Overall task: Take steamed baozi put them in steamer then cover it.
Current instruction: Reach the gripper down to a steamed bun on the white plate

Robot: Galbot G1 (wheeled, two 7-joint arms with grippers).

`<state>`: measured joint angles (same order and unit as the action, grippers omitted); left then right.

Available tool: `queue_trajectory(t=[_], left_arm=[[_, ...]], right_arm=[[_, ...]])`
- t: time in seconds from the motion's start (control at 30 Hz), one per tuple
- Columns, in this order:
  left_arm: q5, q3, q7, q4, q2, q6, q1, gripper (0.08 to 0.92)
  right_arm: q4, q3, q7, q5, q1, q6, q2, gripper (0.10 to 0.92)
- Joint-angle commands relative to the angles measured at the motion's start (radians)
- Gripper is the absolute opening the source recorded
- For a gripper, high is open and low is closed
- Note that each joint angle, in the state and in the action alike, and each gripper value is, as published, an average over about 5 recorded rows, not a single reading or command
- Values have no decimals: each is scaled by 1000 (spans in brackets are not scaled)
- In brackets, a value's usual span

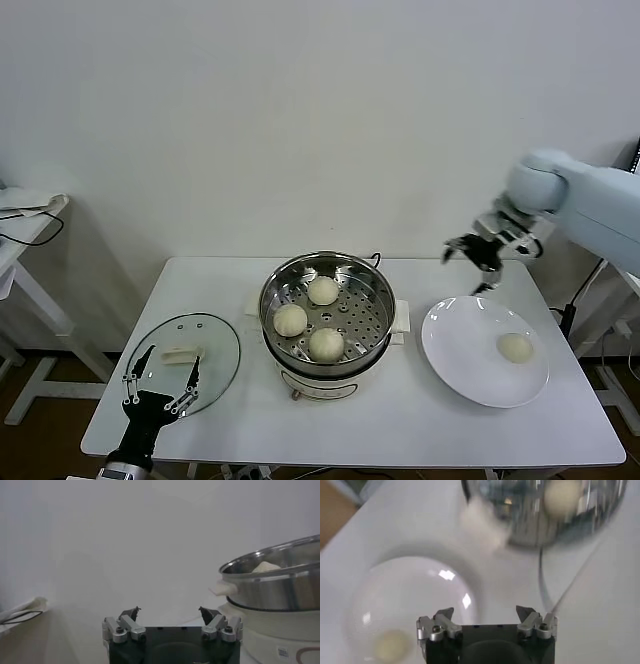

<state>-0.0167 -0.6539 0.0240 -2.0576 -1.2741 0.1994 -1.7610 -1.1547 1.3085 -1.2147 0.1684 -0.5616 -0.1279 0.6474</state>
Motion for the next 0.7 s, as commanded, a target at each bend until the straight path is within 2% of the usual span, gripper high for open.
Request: queue_trajectory(t=[0.03, 0.37, 0.7], left_arm=[[-1, -4, 0, 2, -2, 1, -6, 823], [-1, -7, 1, 5, -5, 0, -12, 823], [-1, -9, 1, 12, -5, 2, -13, 823]], right_arm=[[189, -62, -9, 32, 209, 140, -95, 823], [277, -148, 71, -36, 359, 137, -39, 823], [339, -200, 118, -39, 430, 140, 1, 823]])
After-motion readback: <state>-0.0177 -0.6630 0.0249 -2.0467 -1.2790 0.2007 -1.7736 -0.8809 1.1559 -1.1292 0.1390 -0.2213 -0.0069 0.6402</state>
